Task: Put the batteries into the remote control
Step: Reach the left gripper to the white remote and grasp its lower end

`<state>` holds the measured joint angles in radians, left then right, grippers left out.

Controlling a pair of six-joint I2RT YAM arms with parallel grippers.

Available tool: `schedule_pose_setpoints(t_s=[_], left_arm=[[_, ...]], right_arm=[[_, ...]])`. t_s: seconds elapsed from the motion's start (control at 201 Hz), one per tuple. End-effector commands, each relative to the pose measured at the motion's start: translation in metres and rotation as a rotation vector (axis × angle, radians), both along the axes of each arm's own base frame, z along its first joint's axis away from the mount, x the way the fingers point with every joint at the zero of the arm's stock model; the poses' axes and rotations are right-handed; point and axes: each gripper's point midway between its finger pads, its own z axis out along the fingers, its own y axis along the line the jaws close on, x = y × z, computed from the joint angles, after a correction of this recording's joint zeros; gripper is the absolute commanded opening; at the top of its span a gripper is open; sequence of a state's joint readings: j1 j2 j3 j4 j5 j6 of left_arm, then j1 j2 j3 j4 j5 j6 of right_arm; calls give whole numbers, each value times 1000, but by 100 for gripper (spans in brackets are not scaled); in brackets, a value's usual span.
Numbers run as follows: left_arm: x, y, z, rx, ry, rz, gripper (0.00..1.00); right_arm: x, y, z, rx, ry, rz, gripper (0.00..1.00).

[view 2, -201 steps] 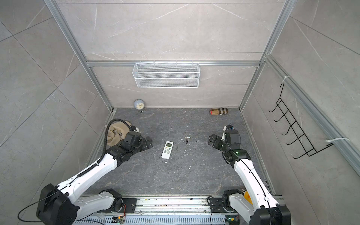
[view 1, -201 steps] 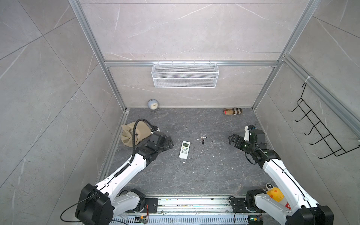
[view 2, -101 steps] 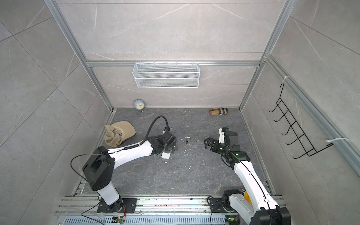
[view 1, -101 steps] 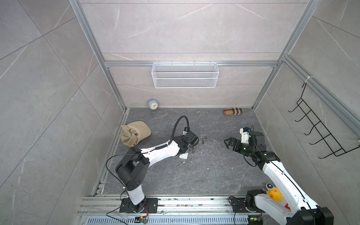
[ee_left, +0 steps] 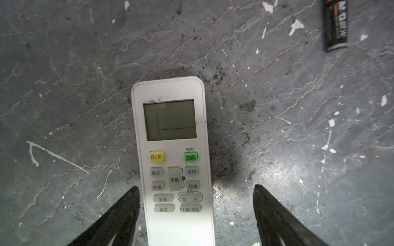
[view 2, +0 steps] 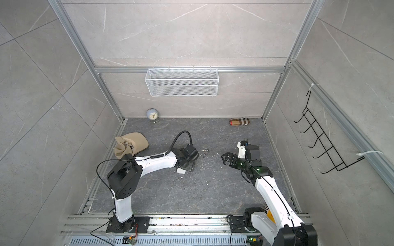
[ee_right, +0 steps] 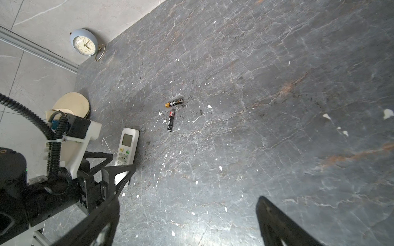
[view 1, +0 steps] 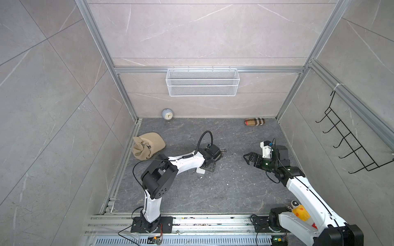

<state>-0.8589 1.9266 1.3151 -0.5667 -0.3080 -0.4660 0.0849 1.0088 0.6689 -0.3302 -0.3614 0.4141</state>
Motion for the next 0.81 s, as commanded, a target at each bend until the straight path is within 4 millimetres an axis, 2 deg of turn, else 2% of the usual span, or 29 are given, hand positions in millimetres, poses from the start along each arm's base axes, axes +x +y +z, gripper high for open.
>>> schedule_pose_setpoints(t_s=[0.0, 0.149, 0.319, 0.533, 0.662, 0.802], left_arm=[[2, 5, -1, 30, 17, 11, 84], [4, 17, -10, 42, 45, 53, 84], [7, 20, -13, 24, 59, 69, 84], [5, 12, -17, -33, 78, 97, 67], [4, 7, -12, -67, 87, 104, 61], [2, -2, 7, -160, 74, 117, 59]], right_arm=[[2, 5, -4, 10, -9, 30, 99], [2, 5, -5, 4, -21, 32, 99], [5, 8, -12, 20, -12, 45, 98], [6, 8, -13, 37, -12, 25, 98], [4, 9, -12, 55, -17, 25, 98], [0, 19, -13, 121, 5, 46, 97]])
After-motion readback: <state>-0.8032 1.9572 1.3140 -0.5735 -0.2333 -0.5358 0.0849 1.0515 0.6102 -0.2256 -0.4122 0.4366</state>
